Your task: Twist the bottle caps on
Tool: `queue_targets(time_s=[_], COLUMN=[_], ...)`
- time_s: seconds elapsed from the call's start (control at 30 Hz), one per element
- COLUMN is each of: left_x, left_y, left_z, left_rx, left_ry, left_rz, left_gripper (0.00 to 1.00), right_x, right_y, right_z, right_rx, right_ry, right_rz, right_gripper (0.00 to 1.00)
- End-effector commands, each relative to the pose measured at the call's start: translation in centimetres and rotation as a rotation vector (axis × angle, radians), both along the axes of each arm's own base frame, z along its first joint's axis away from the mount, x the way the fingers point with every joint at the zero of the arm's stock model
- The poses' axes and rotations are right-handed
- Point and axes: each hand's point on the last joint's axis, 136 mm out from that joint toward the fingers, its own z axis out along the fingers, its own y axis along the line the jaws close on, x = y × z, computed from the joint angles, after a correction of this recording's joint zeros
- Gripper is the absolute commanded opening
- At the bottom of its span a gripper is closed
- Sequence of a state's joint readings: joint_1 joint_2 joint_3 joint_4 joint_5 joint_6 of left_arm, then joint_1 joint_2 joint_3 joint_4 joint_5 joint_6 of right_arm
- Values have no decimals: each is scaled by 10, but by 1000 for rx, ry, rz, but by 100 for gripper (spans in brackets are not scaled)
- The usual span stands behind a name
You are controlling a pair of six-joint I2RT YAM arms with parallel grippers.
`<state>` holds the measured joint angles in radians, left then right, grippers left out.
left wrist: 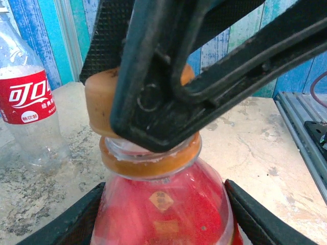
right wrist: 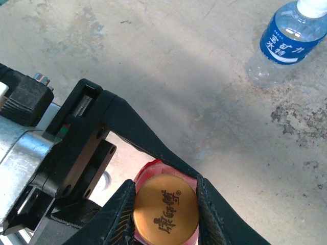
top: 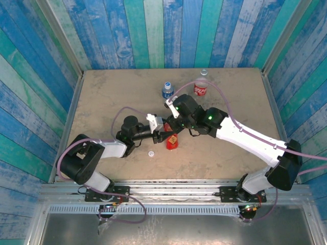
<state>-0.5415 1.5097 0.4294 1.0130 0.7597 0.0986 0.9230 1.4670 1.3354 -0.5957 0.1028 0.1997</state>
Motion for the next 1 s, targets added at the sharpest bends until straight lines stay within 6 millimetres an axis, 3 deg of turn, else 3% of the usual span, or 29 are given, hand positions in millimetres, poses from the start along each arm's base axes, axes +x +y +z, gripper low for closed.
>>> queue_targets(time_s=[0.0, 0.23, 0.47, 0.7, 0.97], left_x=[8, 9, 8, 7, 7], left_y=[5, 5, 4, 4, 4], left_z=[20, 18, 18, 18, 17], left_rx=[-17, -12, -12, -8, -5], left_ry=[-83, -84, -83, -84, -85], left_rz=[60, 63, 55, 49, 45], left_gripper=[57, 58, 57, 57, 58], right_x=[-31, -28, -31, -25, -23], right_y=[-37, -36, -36, -28, -28], right_z=[-60, -46, -49, -34, -32], right_rx=[-240, -246, -248, -191, -177], right_ry=[179, 134, 106, 62, 56], right_rz=[-11, 6, 16, 9, -6], right_gripper=[28, 28, 30, 32, 34])
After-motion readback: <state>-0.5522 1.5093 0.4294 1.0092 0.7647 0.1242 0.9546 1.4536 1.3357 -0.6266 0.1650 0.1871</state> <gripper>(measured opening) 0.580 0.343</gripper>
